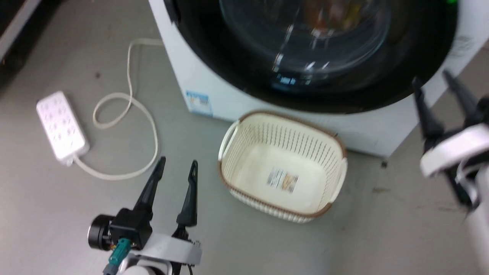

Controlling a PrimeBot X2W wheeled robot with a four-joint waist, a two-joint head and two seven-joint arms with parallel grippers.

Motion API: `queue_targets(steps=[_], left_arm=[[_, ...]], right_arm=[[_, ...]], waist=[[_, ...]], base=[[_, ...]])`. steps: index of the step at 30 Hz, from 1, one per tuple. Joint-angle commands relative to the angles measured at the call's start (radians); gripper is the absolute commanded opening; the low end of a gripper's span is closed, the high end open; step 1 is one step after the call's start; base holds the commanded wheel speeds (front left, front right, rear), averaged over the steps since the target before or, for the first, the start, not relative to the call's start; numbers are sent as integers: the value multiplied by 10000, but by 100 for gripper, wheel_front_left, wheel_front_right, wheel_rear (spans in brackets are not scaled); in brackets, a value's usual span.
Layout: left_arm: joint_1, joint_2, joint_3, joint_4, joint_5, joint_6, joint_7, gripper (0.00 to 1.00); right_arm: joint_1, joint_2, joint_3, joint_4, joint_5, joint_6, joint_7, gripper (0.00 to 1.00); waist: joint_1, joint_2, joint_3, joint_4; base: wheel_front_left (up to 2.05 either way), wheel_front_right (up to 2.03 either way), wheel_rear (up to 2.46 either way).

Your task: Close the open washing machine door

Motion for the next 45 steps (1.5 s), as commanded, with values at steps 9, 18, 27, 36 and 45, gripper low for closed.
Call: queue_targets(steps=[9, 18, 27, 36, 45], left_arm=[[856, -2, 241, 523, 20, -179, -43, 100], [972, 6, 464, 959, 71, -186, -43, 100], [1048, 4, 663, 1390, -18, -243, -43, 100], [952, -10, 627, 1604, -209, -298, 22, 0], [951, -9, 682, 1493, -106, -234, 194, 0]], right_arm=[[3894, 2066, -1466, -3105, -1796, -7, -327, 100], [6273, 3175, -2043, -4599, -2809, -7, -335, 100], [6952, 3210, -1902, -4458, -2317, -7, -336, 100], [6799, 3162, -1891, -4389, -2409, 0, -281, 0], [6763, 3165, -1856, -4435, -2463, -1, -108, 0]], waist=[[2, -1, -2170, -1301], [2, -1, -2433, -2008], [2, -1, -2506, -2309], [3, -1, -2551, -2332], [2, -1, -2533, -2306]], base=[[0, 0, 0], [0, 0, 0], [0, 0, 0], [0, 0, 0], [0, 0, 0]])
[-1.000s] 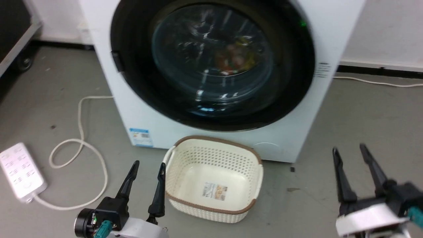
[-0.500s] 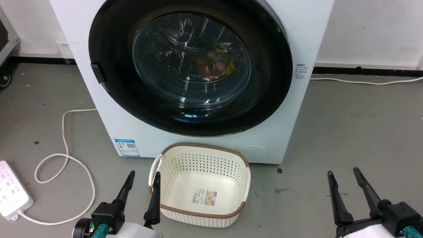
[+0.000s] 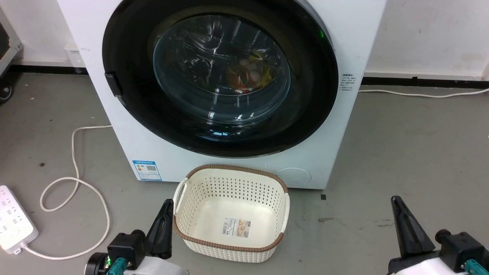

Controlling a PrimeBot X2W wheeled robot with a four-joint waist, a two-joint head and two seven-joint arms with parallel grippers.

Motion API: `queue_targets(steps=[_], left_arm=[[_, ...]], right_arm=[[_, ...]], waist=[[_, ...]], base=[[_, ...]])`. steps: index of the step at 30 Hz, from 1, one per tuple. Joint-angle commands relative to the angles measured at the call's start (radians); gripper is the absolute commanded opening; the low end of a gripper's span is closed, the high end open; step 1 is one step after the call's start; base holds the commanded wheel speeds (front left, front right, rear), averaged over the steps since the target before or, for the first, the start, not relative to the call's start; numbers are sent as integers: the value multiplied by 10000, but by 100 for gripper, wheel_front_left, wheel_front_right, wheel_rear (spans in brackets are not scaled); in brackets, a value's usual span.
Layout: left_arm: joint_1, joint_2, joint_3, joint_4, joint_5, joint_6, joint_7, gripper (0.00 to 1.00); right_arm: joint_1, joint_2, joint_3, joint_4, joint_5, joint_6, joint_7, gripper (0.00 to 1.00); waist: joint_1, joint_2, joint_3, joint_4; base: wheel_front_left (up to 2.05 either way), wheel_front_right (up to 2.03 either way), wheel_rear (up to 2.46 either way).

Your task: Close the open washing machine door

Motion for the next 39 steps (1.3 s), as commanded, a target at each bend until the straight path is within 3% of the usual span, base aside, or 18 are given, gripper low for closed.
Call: queue_targets(steps=[1, 39], left_arm=[[-1, 1, 44, -67, 96, 36, 59, 0], [-4, 3, 284, -570, 561, 326, 836, 0]], right_arm=[[-35, 4, 26, -44, -47, -1, 35, 0], [-199, 19, 196, -251, -292, -3, 814, 0]], waist=[[0, 0, 2, 5], [0, 0, 84, 124]], base=[[0, 0, 0], [0, 0, 0]])
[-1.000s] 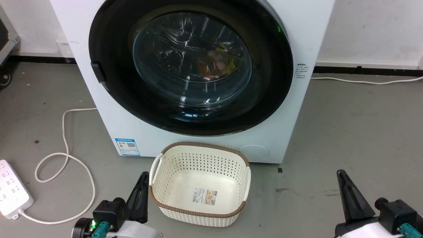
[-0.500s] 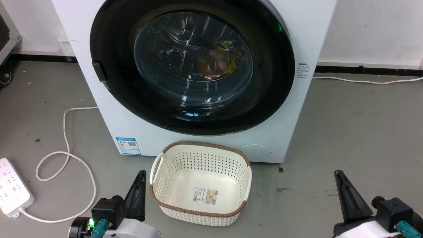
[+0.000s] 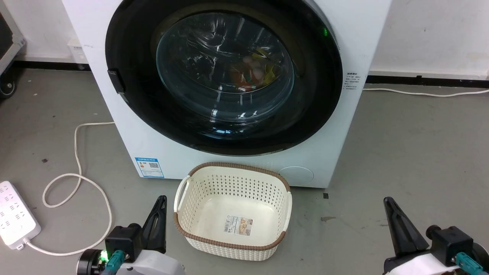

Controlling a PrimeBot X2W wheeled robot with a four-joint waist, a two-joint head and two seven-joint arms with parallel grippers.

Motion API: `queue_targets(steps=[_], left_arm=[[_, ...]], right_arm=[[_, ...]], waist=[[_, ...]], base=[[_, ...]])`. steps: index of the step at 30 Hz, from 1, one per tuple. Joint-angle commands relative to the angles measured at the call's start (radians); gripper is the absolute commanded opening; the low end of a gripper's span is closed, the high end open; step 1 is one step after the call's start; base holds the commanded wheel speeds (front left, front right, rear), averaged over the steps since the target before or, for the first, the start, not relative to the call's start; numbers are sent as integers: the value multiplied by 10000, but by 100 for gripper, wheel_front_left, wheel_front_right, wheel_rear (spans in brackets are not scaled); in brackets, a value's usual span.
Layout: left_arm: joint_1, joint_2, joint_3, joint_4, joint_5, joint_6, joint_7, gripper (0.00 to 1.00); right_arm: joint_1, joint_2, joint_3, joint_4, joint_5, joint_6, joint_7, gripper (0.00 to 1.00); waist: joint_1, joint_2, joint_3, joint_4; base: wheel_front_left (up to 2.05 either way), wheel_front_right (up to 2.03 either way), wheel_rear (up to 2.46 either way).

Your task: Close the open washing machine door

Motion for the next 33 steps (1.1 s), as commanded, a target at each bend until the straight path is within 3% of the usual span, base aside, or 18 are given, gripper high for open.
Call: queue_targets(steps=[1, 33], left_arm=[[-4, 3, 38, -77, 114, 58, 55, 0], [-7, 4, 246, -513, 517, 309, 729, 0]], right_arm=[[-163, 20, 26, -92, -97, -3, 60, 0], [-307, 33, 173, -272, -310, -5, 737, 0]], waist=[[0, -1, 3, 5], [0, -1, 75, 108]], base=[[0, 0, 0], [0, 0, 0]])
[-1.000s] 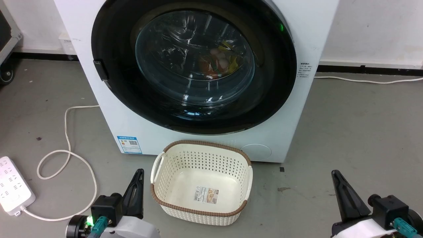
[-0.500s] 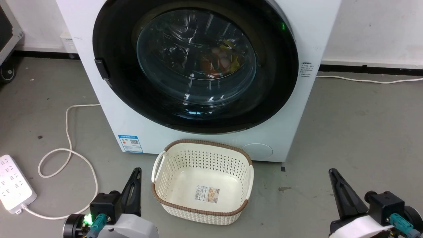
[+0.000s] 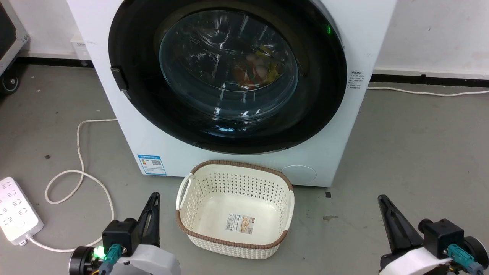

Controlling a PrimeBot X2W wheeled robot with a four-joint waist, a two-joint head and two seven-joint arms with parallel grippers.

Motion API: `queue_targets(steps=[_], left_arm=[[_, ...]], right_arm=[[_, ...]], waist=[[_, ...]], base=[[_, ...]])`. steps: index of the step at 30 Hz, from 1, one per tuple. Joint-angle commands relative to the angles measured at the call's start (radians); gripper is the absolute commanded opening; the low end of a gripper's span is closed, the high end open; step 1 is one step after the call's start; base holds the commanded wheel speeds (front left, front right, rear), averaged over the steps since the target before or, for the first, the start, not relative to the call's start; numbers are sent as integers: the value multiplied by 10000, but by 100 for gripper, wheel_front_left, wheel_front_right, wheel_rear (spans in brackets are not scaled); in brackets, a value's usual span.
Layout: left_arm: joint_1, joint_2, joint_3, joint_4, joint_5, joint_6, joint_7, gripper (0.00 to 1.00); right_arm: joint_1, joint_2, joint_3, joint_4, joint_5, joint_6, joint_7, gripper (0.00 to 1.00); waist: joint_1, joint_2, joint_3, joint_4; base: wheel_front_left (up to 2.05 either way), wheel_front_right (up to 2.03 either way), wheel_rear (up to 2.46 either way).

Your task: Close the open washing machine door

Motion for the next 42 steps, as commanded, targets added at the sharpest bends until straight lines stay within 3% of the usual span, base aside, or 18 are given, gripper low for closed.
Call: queue_targets(steps=[1, 42], left_arm=[[-7, 4, 24, -84, 93, 47, 55, 0], [-11, 6, 283, -626, 595, 360, 893, 0]], right_arm=[[-164, 32, 20, -74, -67, -5, 65, 0], [-342, 48, 203, -298, -331, -7, 907, 0]], waist=[[0, 0, 2, 3], [0, 0, 91, 131]], base=[[0, 0, 0], [0, 0, 0]])
